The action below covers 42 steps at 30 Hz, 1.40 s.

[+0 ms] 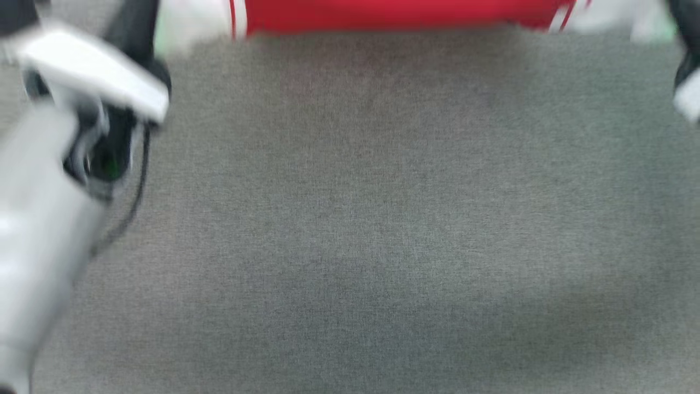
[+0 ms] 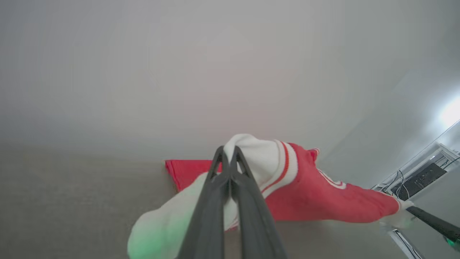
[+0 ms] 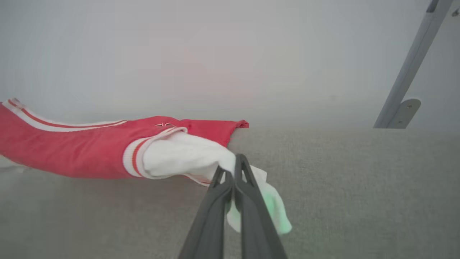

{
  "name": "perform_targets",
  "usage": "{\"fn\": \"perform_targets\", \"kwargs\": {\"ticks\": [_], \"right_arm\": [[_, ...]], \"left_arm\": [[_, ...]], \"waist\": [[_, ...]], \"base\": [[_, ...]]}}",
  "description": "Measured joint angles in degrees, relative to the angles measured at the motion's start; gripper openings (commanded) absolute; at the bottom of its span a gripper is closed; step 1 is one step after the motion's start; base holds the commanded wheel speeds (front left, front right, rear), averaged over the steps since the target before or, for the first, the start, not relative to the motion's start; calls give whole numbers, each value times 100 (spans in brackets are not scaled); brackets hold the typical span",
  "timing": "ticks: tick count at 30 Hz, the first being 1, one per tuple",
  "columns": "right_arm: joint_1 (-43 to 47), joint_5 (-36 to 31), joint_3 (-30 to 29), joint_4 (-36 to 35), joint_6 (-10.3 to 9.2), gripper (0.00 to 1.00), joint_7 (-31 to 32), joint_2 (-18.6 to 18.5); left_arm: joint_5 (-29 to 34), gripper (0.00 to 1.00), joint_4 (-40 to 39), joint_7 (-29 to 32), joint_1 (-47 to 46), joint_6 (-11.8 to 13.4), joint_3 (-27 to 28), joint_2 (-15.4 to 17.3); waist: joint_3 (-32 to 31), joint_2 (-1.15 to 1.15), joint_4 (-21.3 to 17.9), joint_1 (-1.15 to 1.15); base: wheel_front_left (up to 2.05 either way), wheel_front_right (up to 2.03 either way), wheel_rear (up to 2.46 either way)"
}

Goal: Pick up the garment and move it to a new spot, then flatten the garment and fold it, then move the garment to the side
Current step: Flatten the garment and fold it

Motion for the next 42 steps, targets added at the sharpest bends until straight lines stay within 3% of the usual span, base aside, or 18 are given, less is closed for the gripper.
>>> {"fn": "perform_targets", "kwargs": {"ticks": [5, 13, 22, 33, 38, 42], "right_arm": [[1482, 394, 122, -849, 0, 0, 234, -422], [3222, 806, -140, -1764, 0, 0, 457, -757], [4784, 1031, -721, -2554, 0, 0, 767, -985], [6351, 956, -1430, -3428, 0, 0, 1414, -1040], [6671, 753, -1826, -3615, 0, 0, 1612, -815], [6645, 415, -1937, -3520, 0, 0, 1845, -527]], "left_arm": [[21, 0, -822, 0, 1827, 0, 576, 54], [163, 0, -1661, 0, 3786, 0, 1423, 16], [236, 0, -2392, 0, 5414, 0, 1642, 336], [230, 0, -3109, 0, 6758, 0, 1760, 532], [215, 0, -3242, -1, 6981, 0, 1756, 435], [201, 0, -2960, -1, 6811, 0, 1447, 286]], "waist": [[-336, 0, -8, 0], [-738, 0, 43, 0], [-1029, 0, 105, 0], [-1182, 0, 113, 0], [-1162, 0, 121, 0], [-1148, 0, 151, 0]], "base": [[0, 0, 0], [0, 0, 0], [0, 0, 0], [0, 0, 0], [0, 0, 0], [0, 0, 0]]}}
